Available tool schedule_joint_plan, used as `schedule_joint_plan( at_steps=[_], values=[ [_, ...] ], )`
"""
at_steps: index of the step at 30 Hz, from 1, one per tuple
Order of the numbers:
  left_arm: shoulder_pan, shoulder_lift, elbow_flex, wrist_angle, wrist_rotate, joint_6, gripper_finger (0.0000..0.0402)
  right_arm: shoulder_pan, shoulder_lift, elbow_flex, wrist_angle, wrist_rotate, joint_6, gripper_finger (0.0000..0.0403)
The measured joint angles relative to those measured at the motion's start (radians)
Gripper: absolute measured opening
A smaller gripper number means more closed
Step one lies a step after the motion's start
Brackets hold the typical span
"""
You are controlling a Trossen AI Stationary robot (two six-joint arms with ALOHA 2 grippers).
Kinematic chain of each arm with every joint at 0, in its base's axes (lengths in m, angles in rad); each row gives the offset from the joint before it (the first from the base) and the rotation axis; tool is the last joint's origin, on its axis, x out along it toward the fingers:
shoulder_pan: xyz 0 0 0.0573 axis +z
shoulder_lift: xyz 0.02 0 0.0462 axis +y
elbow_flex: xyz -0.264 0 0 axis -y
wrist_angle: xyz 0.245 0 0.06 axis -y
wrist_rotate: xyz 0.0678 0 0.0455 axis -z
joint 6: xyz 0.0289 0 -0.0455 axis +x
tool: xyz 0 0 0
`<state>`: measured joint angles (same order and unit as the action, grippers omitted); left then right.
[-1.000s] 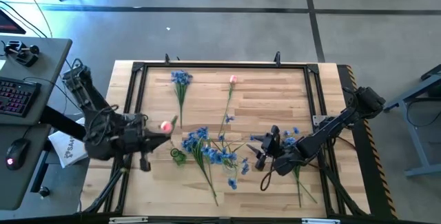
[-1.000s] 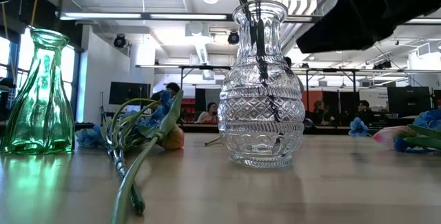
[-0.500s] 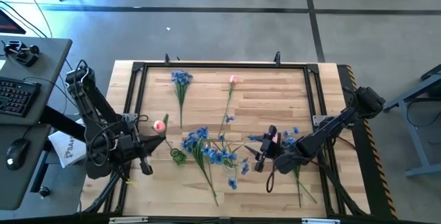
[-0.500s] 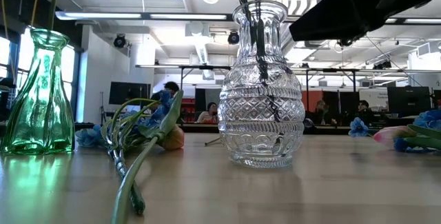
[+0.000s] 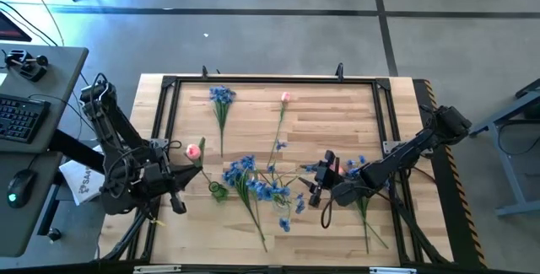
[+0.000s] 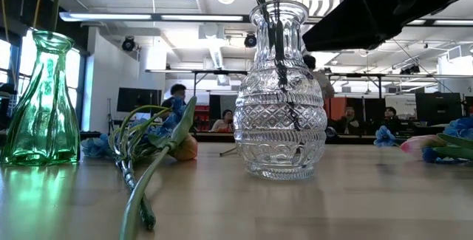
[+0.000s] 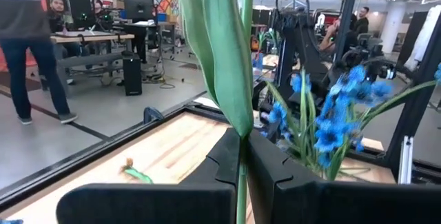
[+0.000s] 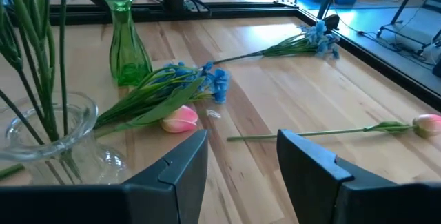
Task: Sort flowers into vase by color
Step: Put the top left pink flower into the green vase
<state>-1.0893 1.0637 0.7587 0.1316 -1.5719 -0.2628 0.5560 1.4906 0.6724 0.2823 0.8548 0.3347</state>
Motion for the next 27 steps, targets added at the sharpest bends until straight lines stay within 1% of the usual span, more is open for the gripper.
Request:
schedule_joint_plan(
  at_steps=[3,5,9,13,19,23,27],
  values=[
    [0.017,0.001,-0.031,-0.036,0.001,-0.093,0.0000,0.000,0.000,0.000,0.000,0.000,-0.001,0.0169],
    [0.023,0.001,-0.058,-0.039,0.001,-0.125,0.0000,0.000,0.000,0.000,0.000,0.000,-0.003,0.0169],
    [0.038,0.001,-0.094,-0.036,0.002,-0.155,0.0004,0.000,0.000,0.000,0.000,-0.001,-0.003,0.0169],
    [0.044,0.001,-0.111,-0.033,0.005,-0.155,0.0016,0.000,0.000,0.000,0.000,-0.001,-0.003,0.0169],
    [0.044,0.000,-0.112,-0.033,0.115,-0.155,0.0059,0.000,0.000,0.000,-0.001,-0.002,-0.003,0.0169],
    [0.044,-0.001,-0.112,-0.041,0.156,-0.155,0.0096,0.000,0.000,0.000,-0.001,-0.002,-0.003,0.0169],
    [0.044,-0.027,-0.112,-0.103,0.203,-0.189,0.0124,0.000,0.000,0.000,-0.009,-0.002,0.000,0.0169]
  ],
)
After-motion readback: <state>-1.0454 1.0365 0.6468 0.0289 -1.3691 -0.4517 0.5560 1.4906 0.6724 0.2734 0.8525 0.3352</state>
